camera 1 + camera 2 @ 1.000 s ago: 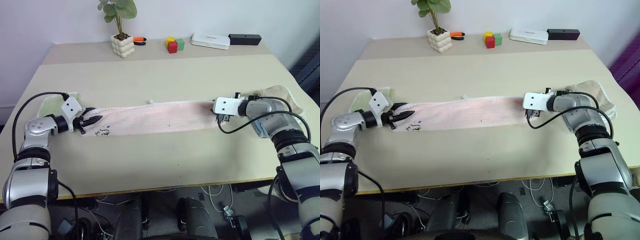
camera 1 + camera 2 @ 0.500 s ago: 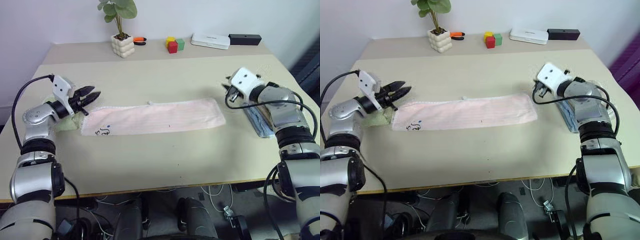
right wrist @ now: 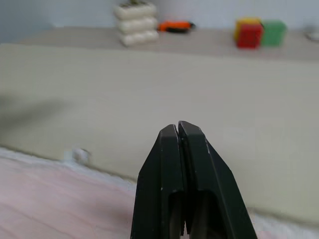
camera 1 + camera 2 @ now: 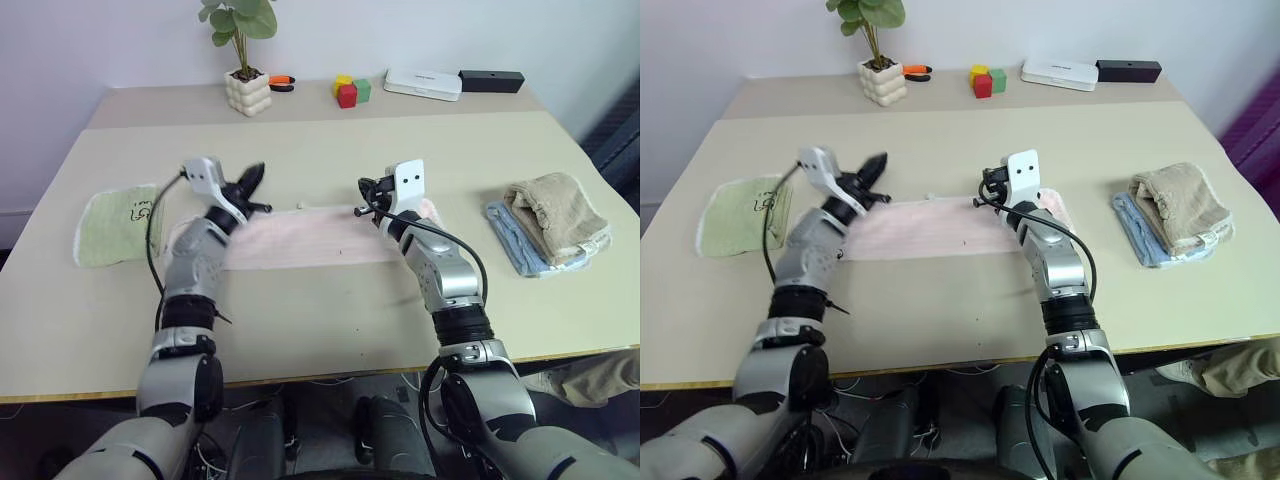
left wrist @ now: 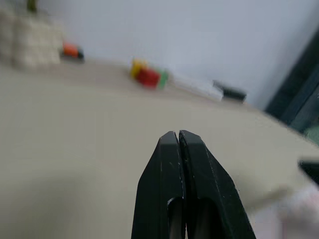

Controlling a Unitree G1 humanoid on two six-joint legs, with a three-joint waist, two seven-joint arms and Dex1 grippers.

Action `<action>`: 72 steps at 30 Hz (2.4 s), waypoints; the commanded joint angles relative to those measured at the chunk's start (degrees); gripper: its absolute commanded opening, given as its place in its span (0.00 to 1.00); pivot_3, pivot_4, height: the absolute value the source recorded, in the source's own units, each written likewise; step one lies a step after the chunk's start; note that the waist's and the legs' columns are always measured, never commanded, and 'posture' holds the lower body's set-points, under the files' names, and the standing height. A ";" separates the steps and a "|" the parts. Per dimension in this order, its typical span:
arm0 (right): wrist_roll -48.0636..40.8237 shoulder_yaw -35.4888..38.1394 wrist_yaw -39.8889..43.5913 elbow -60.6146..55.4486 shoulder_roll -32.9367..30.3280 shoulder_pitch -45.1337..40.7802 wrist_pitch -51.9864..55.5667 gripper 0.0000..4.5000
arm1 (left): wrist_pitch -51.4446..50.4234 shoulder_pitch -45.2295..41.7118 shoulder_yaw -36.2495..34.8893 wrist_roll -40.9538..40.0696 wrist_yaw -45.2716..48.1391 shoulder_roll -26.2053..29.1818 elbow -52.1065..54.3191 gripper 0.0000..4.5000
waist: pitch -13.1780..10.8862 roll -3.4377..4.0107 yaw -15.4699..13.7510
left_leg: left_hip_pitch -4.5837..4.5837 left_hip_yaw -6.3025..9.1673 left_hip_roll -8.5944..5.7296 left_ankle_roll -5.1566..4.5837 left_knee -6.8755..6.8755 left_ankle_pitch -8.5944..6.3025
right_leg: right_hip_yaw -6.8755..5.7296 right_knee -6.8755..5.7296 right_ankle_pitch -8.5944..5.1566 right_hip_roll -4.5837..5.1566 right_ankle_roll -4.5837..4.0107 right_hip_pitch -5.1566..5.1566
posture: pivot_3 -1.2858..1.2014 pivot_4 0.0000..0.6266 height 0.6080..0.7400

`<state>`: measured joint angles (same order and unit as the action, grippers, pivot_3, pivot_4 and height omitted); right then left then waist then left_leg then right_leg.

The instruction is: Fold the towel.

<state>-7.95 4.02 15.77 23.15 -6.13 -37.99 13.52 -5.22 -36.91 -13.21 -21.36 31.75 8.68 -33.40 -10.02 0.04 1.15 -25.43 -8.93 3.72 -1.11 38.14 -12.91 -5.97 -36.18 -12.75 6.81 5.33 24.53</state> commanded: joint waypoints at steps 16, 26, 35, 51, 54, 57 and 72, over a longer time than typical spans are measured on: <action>-2.20 5.91 1.46 1.21 -10.59 4.64 -1.54 0.53 | 2.46 -0.17 -2.02 2.25 2.52 13.42 -5.78 0.13 | 0.01 0.01 -0.12 | 0.02 -0.01 0.04 0.01 -0.03 0.00 | 0.00 0.02 0.00 -0.01 -0.02 0.00 | 0.52 0.24 1.00; -34.51 24.12 -6.04 -29.32 -7.84 14.52 30.83 1.00 | 2.56 -0.17 0.70 -0.08 13.61 13.86 4.17 0.99 | 0.01 0.00 -0.37 | -0.03 0.14 0.07 -0.13 -0.06 -0.10 | -0.02 0.05 0.00 0.01 -0.03 0.00 | 0.52 0.24 1.00; -59.40 31.98 -26.78 -44.43 -2.54 25.21 45.18 1.00 | -7.40 2.64 3.11 -9.15 36.23 21.38 15.91 0.99 | 0.01 0.01 -0.33 | -0.03 0.30 0.08 -0.37 -0.12 -0.25 | -0.02 0.07 0.00 0.01 -0.07 0.04 | 0.52 0.24 1.00; -69.37 24.63 -32.74 -33.50 -2.81 25.30 38.70 1.00 | -14.45 7.99 3.31 -11.55 42.54 26.87 24.53 0.99 | 0.01 0.02 -0.10 | -0.05 0.36 0.07 -0.42 -0.12 -0.29 | -0.01 0.18 -0.01 0.02 -0.08 0.02 | 0.52 0.24 1.00; -67.27 24.12 -32.12 -29.96 -2.35 23.47 35.77 1.00 | -15.20 9.77 2.57 -12.26 41.31 27.28 26.88 0.99 | 0.01 0.01 0.03 | -0.05 0.37 0.08 -0.42 -0.12 -0.29 | -0.01 0.18 -0.01 0.01 -0.08 0.02 | 0.52 0.24 1.00; -65.65 24.61 -32.10 -26.06 -2.18 21.18 32.89 0.81 | -15.40 10.62 2.37 -12.49 40.22 27.38 27.96 1.00 | 0.02 0.00 -0.13 | -0.05 0.37 0.08 -0.42 -0.12 -0.28 | -0.01 0.18 0.00 0.01 -0.08 0.02 | 0.52 0.24 1.00; -55.24 24.42 -29.72 -21.11 -8.86 14.53 27.55 0.01 | -13.22 11.34 2.60 -11.73 37.50 26.81 28.16 1.00 | 0.03 -0.02 -0.65 | -0.07 0.35 0.07 -0.42 -0.11 -0.29 | -0.02 0.23 -0.01 0.05 -0.08 0.00 | 0.52 0.24 1.00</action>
<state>-64.64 27.95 -14.50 5.01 -12.54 -24.08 40.29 -19.73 -25.06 -9.92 -33.08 69.57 35.49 -5.96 -9.99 0.02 0.50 -25.53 -8.57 3.79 -1.55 38.03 -13.21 -5.99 -35.93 -12.76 6.88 5.24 24.54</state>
